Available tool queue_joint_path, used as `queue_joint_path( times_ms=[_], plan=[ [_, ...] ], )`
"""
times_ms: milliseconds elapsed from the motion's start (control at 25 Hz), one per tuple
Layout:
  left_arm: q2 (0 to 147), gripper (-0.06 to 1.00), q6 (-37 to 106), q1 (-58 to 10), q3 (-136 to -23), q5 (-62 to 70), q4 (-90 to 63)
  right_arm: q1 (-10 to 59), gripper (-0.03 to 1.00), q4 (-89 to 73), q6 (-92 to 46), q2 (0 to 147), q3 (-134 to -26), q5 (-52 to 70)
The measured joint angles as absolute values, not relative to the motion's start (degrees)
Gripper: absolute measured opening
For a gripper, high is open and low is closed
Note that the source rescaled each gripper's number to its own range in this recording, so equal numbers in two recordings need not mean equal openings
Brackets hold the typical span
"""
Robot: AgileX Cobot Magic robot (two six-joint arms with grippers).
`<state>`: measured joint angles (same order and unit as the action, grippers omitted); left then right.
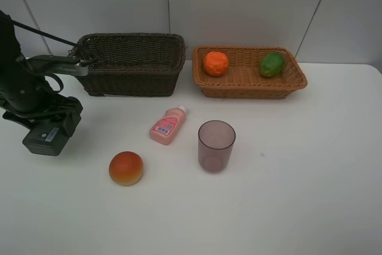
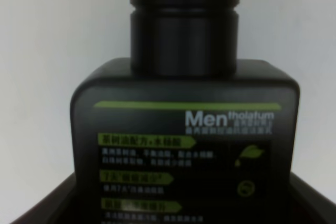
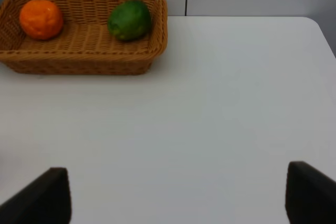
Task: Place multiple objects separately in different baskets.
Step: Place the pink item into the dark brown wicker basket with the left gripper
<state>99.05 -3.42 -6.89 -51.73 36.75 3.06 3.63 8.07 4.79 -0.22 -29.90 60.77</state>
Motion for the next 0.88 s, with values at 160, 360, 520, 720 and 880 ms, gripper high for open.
queue_joint_path(
  times_ms=[160,360,520,720,880],
  plan=[
    [95.1,0.81,-3.5,-6.9,-51.7,39.4,3.1,3.6,0.7,8.1,4.8,-0.2,-29.9,60.8],
    [91.2,0.81,-4.6,-6.9,-52.8,40.8,3.1,3.6,0.7,8.1,4.8,-0.2,-29.9,60.8],
    [91.2,0.81,-6.4,-6.9,-57.2,42.6,3.1,3.6,0.7,8.1,4.8,-0.2,-29.9,60.8],
    [91.7,0.81,-6.8,-6.9,-64.6,42.5,4.0,3.6,0.7,8.1,4.8,-0.2,-29.9,60.8],
    [95.3,0.81,-6.9,-6.9,-71.1,42.7,4.4,3.6,0.7,8.1,4.8,-0.2,-29.9,60.8]
  ],
)
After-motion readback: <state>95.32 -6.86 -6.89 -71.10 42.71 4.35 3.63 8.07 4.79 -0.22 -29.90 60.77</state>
